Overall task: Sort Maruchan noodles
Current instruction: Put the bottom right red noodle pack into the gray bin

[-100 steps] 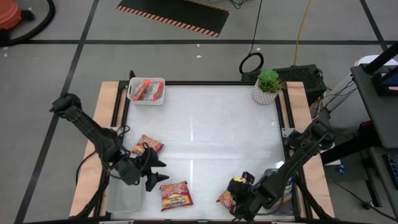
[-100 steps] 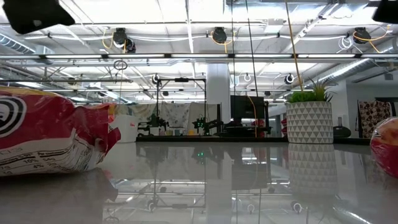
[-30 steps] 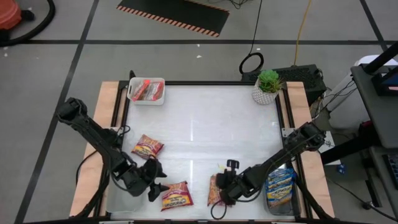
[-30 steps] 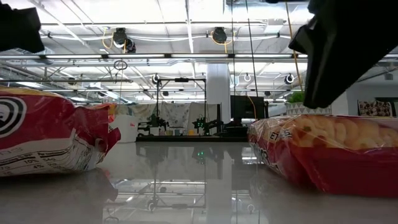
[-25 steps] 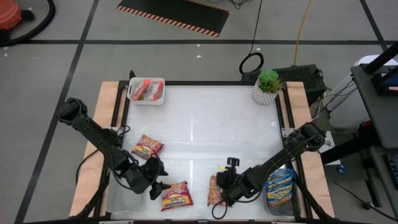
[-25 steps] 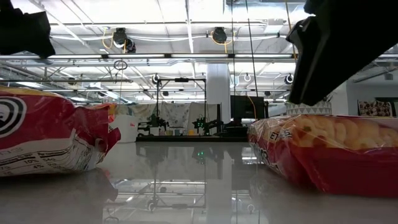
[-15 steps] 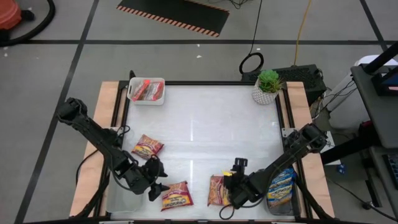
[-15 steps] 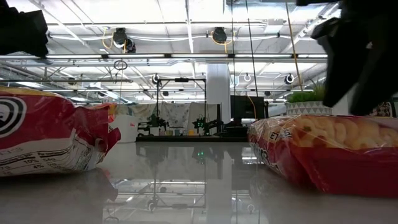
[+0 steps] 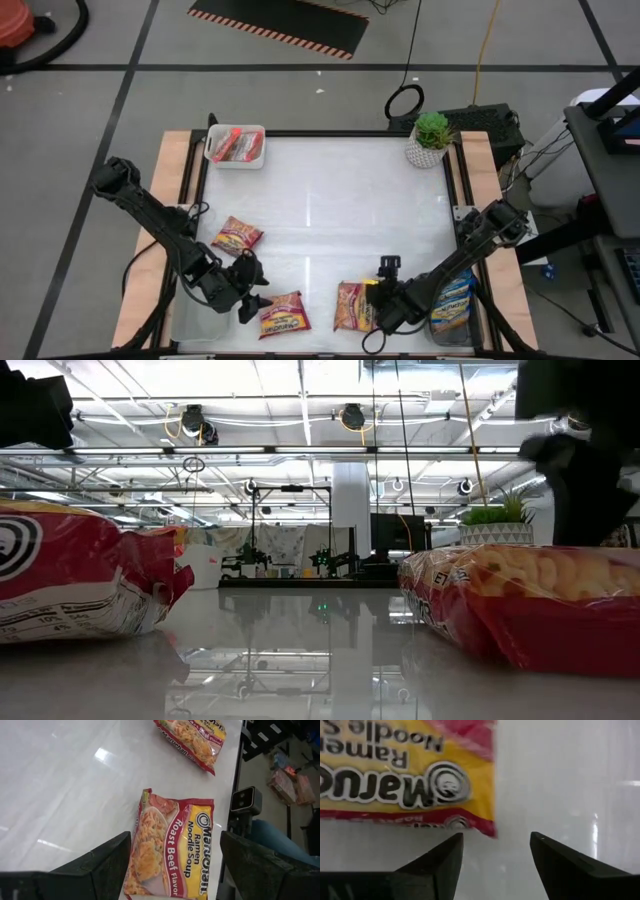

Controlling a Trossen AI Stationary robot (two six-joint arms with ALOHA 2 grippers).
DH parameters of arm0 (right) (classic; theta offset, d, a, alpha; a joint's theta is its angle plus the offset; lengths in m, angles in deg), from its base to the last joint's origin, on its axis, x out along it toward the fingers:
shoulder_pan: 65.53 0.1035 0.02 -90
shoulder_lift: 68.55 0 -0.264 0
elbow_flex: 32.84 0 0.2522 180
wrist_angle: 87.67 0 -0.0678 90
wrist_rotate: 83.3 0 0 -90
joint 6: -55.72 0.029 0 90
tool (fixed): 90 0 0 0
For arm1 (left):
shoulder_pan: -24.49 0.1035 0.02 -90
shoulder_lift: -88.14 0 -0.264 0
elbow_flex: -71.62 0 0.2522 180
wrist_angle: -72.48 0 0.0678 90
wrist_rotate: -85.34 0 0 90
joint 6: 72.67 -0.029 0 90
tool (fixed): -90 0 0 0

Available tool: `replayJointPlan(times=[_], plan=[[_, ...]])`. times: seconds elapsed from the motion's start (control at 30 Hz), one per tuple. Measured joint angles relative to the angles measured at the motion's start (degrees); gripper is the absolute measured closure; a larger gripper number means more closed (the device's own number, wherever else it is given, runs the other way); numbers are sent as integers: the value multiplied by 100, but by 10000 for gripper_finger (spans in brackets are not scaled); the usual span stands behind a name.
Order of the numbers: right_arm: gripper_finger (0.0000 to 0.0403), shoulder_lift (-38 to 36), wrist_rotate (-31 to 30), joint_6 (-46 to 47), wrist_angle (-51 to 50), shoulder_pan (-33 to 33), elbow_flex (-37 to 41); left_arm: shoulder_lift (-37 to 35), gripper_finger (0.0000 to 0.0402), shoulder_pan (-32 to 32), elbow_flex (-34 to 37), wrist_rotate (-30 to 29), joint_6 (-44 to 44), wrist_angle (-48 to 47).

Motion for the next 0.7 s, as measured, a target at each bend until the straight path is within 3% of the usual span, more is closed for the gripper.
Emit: replayJointPlan(times=[0.2, 0.7], plan=[[199, -44, 270, -820, 1256, -126, 648, 0, 92, 0, 0, -2, 97, -1], [326, -11, 286, -1157, 1714, -129, 683, -2, 92, 81, -2, -9, 5, -49]])
